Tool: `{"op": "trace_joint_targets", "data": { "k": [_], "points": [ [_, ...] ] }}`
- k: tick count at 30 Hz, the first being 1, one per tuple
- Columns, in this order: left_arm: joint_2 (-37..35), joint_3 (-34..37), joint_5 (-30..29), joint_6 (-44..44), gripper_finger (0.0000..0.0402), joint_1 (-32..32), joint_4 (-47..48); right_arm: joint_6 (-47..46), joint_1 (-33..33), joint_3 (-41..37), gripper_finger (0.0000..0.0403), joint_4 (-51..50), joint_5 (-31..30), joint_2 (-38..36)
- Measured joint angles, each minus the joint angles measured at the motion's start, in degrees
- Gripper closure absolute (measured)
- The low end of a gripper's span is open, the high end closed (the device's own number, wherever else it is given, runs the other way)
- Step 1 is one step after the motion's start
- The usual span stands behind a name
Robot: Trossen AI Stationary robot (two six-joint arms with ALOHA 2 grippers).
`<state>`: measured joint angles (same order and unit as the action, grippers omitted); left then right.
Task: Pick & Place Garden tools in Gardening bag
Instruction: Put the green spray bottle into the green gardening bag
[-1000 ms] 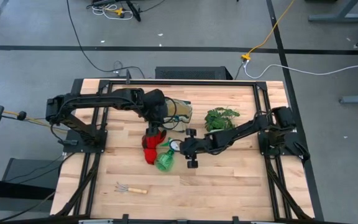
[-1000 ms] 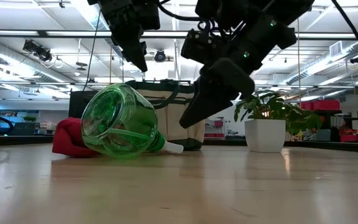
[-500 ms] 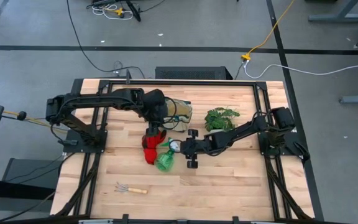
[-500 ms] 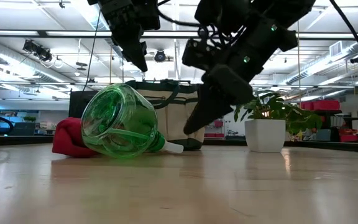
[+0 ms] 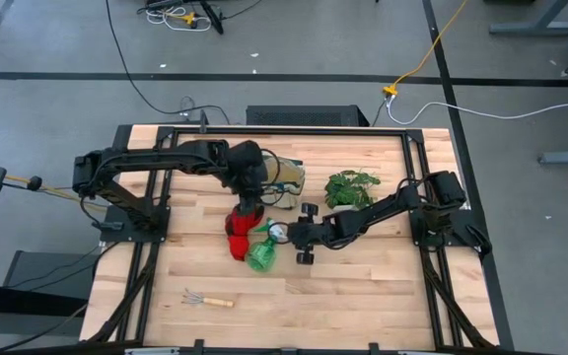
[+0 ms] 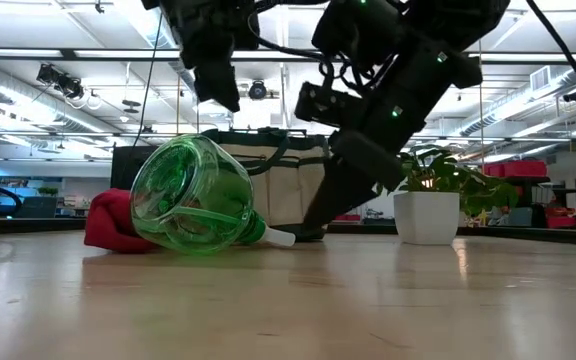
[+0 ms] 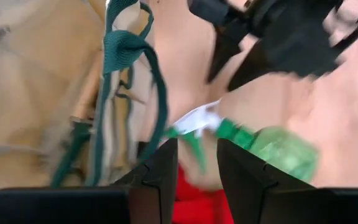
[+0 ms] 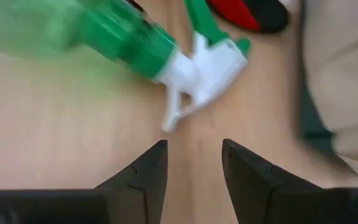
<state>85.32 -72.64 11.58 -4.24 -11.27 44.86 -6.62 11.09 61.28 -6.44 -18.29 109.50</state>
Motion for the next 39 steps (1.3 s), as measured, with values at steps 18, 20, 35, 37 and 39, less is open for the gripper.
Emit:
{"op": "trace_joint_targets", "data": {
  "k": [18,20,35,37,39],
  "points": [
    [1.38,0.0,-4.62,-31.27,0.0282,13.02,-5.21,-8.2,0.01,-0.02,0.0248,-19.07,-9.24,-7.87],
    [2.51,0.0,-5.34,-33.0,0.0282,14.63,-4.79,-8.39,0.0,-0.02,0.0248,-20.2,-9.35,-9.4],
    [10.87,-0.02,-4.99,-39.04,0.0282,15.89,-7.23,-10.67,0.02,-0.02,0.0248,-26.71,-12.16,-14.81],
    [12.03,-0.07,-3.98,-39.01,0.0282,15.89,-7.64,-11.12,0.02,-0.04,0.0248,-27.67,-12.37,-14.87],
    [13.47,-0.08,-3.64,-39.04,0.0282,15.89,-8.89,-11.36,0.02,-0.04,0.0248,-28.9,-12.89,-14.87]
  ]
}}
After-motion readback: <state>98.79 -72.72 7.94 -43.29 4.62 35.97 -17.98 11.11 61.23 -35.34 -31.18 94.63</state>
